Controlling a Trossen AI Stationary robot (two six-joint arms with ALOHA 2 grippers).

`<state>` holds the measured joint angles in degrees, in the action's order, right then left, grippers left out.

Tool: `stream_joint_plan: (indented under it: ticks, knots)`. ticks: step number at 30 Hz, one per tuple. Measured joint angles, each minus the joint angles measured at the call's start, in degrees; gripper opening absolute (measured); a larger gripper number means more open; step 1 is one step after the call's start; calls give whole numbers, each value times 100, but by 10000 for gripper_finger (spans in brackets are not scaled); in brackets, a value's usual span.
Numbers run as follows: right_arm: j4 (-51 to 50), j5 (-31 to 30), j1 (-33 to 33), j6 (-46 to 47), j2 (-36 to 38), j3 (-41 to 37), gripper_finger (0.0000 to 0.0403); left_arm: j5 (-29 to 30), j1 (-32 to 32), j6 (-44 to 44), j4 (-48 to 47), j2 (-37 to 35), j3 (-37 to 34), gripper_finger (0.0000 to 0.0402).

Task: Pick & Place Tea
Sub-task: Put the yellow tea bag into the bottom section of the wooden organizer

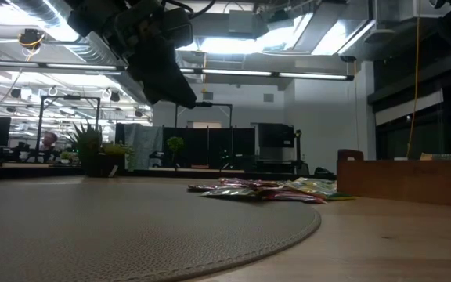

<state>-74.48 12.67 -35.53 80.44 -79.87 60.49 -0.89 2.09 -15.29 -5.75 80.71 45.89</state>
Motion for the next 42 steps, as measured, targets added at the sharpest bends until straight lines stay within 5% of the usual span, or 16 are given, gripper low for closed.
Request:
stream_joint_plan:
  ticks: [18,42]
  knots:
    - [814,277,2,8,-29,-521,6,-11,0,2,-8,-2,2,72]
    - [579,207,2,9,-25,-555,6,-4,0,0,-17,-2,2,71]
